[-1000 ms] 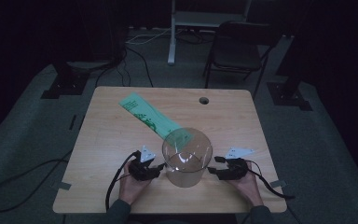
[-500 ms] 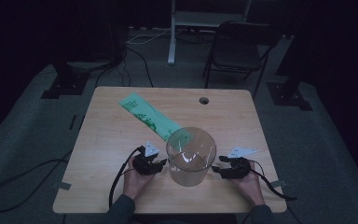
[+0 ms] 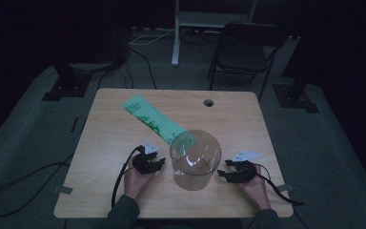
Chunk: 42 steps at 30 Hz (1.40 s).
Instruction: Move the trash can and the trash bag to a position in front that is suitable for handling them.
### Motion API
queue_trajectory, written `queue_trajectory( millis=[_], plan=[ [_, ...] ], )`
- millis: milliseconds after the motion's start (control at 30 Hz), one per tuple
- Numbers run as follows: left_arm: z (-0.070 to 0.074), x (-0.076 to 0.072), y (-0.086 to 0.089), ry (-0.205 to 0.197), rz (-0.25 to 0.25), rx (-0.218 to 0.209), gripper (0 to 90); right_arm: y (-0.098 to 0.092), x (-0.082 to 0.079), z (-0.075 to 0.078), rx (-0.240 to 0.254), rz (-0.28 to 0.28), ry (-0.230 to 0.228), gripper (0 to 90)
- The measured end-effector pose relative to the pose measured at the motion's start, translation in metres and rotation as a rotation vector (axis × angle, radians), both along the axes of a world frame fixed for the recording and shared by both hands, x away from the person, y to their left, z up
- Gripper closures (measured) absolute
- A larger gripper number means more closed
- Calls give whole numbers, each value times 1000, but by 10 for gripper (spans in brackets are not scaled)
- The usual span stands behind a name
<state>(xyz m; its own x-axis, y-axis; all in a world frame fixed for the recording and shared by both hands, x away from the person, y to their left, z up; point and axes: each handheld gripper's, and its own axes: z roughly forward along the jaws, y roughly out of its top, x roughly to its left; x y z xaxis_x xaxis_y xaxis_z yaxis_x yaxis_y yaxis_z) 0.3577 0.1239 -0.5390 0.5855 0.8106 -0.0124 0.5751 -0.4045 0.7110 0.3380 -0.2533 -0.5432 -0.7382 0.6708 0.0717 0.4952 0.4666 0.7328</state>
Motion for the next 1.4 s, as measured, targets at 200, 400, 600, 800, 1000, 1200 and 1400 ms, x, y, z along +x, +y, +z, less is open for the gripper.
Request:
queue_trajectory(
  millis=[200, 400, 600, 800, 1000, 1200, 1400],
  plan=[
    [4, 9, -2, 21, -22, 43, 526, 0, 0, -1, -2, 1, -2, 376],
    [6, 20, -5, 43, -19, 61, 524, 0, 0, -1, 3, 2, -5, 376],
    [3, 23, -2, 18, -30, 45, 516, -1, 0, -2, 7, 3, -6, 376],
    [3, 28, 0, 11, 22, 36, 545, 0, 0, -2, 9, 3, -8, 375],
    [4, 38, 1, 15, 52, 31, 575, -1, 0, -2, 15, 3, -8, 373],
    [12, 52, -6, -7, 53, 34, 574, 0, 0, -3, 13, 4, -10, 367],
    [12, 63, -13, -17, 51, 53, 566, -1, 0, -3, 16, 6, -10, 367]
  ],
)
